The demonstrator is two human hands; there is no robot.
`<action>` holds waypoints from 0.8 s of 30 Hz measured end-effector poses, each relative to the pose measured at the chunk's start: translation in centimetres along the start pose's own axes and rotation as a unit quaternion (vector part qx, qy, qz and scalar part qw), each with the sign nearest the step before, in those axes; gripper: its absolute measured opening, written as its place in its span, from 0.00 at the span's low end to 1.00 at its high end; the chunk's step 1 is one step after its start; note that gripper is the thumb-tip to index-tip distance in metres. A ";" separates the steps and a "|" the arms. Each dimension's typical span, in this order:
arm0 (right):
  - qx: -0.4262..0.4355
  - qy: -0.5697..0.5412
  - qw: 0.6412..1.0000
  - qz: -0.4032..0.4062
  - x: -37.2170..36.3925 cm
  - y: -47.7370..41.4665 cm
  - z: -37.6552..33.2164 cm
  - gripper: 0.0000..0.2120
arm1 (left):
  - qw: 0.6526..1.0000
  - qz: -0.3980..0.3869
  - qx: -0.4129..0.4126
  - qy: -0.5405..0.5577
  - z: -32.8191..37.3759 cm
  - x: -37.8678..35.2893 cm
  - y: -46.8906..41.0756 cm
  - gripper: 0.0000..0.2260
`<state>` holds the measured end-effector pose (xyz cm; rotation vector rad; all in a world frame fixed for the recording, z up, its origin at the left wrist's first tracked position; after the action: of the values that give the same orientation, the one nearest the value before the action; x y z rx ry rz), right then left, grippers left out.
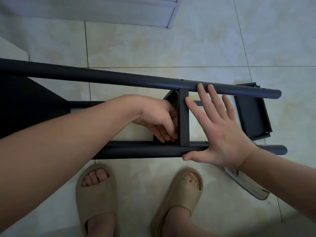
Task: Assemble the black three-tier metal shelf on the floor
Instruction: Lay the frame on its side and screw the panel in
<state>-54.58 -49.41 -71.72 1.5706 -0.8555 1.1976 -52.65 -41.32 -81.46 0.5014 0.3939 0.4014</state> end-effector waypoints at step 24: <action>0.004 -0.004 1.000 0.004 -0.1 -0.2 0.0 0.58 | 0.998 -0.045 0.030 -0.028 -0.3 -0.8 0.5 0.04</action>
<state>-54.40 -49.36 -71.92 1.5802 -0.8634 1.2018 -53.62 -41.21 -81.25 0.5506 0.3733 0.2890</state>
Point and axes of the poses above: each hand's wrist, its own y-axis away from the middle knuckle, its own x-axis out of the back of the hand, z = x × y, the point moved 10 cm from there along -y, towards the middle knuckle, and after that the axes turned 11 degrees about -x, right-handed, at the moved point
